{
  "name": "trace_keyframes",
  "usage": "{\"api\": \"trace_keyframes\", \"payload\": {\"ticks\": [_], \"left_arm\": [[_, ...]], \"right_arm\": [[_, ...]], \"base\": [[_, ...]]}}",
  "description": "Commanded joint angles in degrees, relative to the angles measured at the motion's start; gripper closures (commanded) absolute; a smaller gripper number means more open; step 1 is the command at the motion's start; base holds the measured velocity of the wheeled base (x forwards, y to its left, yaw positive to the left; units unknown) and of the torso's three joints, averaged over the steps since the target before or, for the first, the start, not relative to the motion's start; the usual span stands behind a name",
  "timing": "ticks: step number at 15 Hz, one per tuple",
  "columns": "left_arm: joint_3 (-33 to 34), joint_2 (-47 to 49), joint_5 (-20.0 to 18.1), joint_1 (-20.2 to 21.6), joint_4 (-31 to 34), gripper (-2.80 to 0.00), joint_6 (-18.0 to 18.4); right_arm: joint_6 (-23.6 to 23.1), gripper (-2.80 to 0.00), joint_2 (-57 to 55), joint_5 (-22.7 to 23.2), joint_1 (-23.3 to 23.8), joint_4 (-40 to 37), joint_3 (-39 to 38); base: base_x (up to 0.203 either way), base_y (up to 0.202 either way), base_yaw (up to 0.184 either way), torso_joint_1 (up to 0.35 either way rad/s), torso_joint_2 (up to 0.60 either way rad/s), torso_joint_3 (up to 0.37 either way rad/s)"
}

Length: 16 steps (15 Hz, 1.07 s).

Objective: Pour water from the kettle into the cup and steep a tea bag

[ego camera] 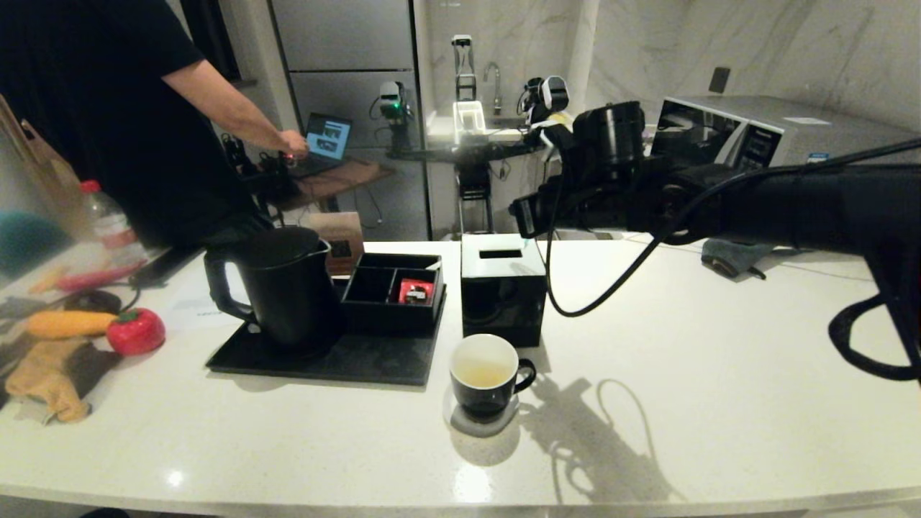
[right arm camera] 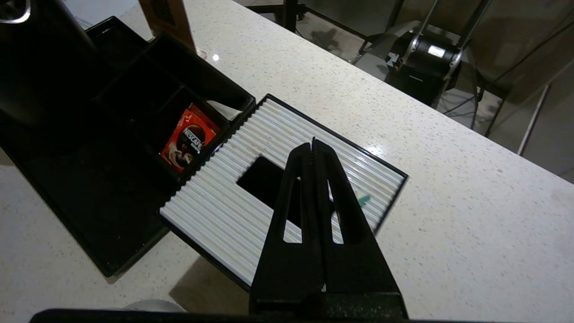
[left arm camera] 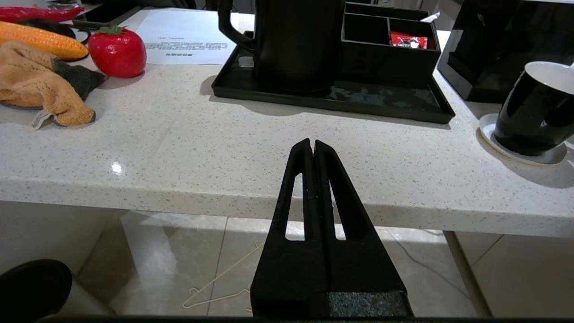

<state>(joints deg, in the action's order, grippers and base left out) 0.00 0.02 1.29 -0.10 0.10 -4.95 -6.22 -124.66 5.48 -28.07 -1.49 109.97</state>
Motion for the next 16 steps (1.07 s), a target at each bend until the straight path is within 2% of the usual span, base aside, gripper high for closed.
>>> {"api": "trace_keyframes", "payload": {"ticks": [1, 8, 10, 16], "left_arm": [[0.0, 0.0, 0.0, 0.0, 0.0, 0.00, -0.1], [0.0, 0.0, 0.0, 0.0, 0.0, 0.00, -0.1], [0.0, 0.0, 0.0, 0.0, 0.0, 0.00, -0.1], [0.0, 0.0, 0.0, 0.0, 0.0, 0.00, -0.1]], "right_arm": [[0.0, 0.00, 4.1, 0.1, 0.7, 0.1, -2.9], [0.1, 0.00, 10.3, 0.0, 5.1, 1.0, -13.7], [0.0, 0.00, 10.0, 0.0, 5.9, 4.4, -15.9], [0.0, 0.00, 2.6, -0.4, 5.8, 9.1, -15.3]], "base": [[0.000, 0.000, 0.000, 0.000, 0.00, 0.000], [0.000, 0.000, 0.000, 0.000, 0.00, 0.000], [0.000, 0.000, 0.000, 0.000, 0.00, 0.000], [0.000, 0.000, 0.000, 0.000, 0.00, 0.000]]}}
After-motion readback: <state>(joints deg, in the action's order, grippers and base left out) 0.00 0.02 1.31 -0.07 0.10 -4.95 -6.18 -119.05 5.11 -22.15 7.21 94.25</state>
